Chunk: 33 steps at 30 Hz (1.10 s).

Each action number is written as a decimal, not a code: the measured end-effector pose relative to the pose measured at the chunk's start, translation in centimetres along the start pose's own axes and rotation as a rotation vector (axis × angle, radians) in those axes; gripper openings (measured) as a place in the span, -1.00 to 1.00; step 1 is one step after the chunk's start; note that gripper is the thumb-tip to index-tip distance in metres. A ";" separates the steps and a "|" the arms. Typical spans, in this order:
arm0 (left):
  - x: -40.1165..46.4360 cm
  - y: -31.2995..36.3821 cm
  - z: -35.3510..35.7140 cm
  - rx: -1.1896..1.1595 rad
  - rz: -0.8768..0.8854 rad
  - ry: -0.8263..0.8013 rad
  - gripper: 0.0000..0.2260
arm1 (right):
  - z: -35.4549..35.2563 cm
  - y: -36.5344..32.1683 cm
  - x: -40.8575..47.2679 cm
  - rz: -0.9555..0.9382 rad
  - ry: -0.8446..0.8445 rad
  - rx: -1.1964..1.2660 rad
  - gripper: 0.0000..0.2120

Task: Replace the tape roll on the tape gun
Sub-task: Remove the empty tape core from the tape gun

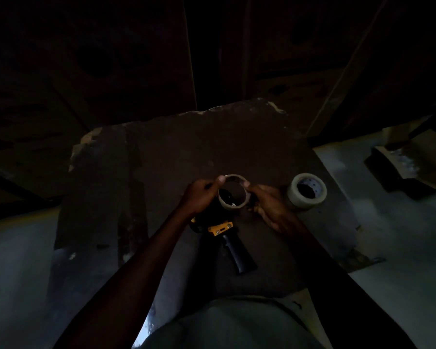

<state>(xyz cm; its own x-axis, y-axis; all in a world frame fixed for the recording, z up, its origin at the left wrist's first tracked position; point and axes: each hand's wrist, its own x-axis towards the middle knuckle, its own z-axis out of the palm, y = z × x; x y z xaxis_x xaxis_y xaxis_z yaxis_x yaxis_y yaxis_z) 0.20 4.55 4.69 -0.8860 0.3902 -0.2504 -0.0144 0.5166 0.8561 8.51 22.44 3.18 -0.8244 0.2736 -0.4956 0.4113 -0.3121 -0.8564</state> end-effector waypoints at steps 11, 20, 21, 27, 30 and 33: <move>-3.9 -0.7 3.9 -0.084 0.052 0.094 -0.80 | -6.9 2.7 -6.1 0.029 0.206 0.090 -0.89; -6.1 -2.2 6.5 -0.199 -0.028 0.091 -0.76 | -13.5 6.1 -9.2 0.096 0.424 -0.070 -0.84; -6.2 -2.4 6.6 -0.186 -0.027 0.098 -0.75 | -14.0 6.3 -9.5 0.092 0.442 -0.114 -0.83; -7.3 -3.0 6.9 -0.152 -0.006 0.124 -0.67 | -19.3 10.3 -9.2 -0.192 0.289 -0.621 -0.60; -7.9 -3.0 6.9 -0.148 -0.005 0.141 -0.72 | -22.3 11.3 -8.6 -0.583 0.345 -0.801 -0.70; -8.7 -2.7 6.6 -0.182 -0.025 0.163 -0.74 | -20.7 10.3 -9.7 -0.729 0.245 -0.809 -0.57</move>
<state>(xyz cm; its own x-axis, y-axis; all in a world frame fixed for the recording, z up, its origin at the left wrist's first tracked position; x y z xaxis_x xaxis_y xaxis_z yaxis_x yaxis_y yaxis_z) 11.01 4.80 1.52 -0.9472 0.2430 -0.2090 -0.1076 0.3731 0.9215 28.79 35.44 -3.86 -0.9096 0.3494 0.2249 0.0663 0.6564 -0.7515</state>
